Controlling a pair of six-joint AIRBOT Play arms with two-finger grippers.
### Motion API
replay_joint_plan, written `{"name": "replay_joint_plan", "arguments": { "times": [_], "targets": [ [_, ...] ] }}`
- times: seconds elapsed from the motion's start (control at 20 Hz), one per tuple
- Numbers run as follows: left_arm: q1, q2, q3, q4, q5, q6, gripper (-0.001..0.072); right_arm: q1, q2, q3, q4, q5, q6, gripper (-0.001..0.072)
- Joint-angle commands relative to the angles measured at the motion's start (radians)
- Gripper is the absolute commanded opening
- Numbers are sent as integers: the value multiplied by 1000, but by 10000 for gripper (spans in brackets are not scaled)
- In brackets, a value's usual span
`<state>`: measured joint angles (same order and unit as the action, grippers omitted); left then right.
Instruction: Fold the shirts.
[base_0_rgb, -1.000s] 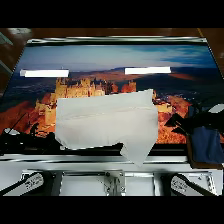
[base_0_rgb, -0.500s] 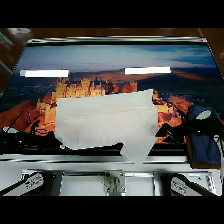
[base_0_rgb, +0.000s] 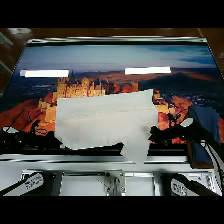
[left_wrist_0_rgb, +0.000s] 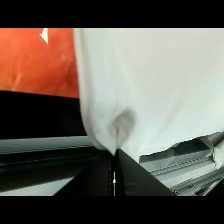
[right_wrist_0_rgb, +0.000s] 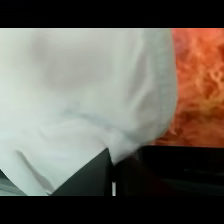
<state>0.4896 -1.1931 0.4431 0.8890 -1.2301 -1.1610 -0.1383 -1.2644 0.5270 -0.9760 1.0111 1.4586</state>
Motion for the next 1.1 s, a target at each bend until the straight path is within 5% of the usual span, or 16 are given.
{"name": "replay_joint_plan", "arguments": {
  "times": [0.0, 0.15, 0.35, 0.95, 1.0, 1.05],
  "targets": [
    [0, 12, 26, 0, 21, 17, 35, 55, 13, 5, 20, -64, -13, 69],
    [0, 85, 127, 0, 89, 45, 35, 54, 94, 103, 39, -39, -82, 68],
    [-22, 90, 327, 0, 124, -7, 35, 55, 86, 333, 80, -129, -18, 67],
    [-232, -389, 775, 0, 233, -183, 38, 94, -479, 856, 190, -169, -3, 91],
    [-242, -420, 790, 0, 232, -192, 53, 94, -499, 856, 189, -173, -3, 225],
    [-248, -447, 799, 0, 232, -192, 150, 94, -518, 856, 190, -173, -5, 466]
  ]
}}
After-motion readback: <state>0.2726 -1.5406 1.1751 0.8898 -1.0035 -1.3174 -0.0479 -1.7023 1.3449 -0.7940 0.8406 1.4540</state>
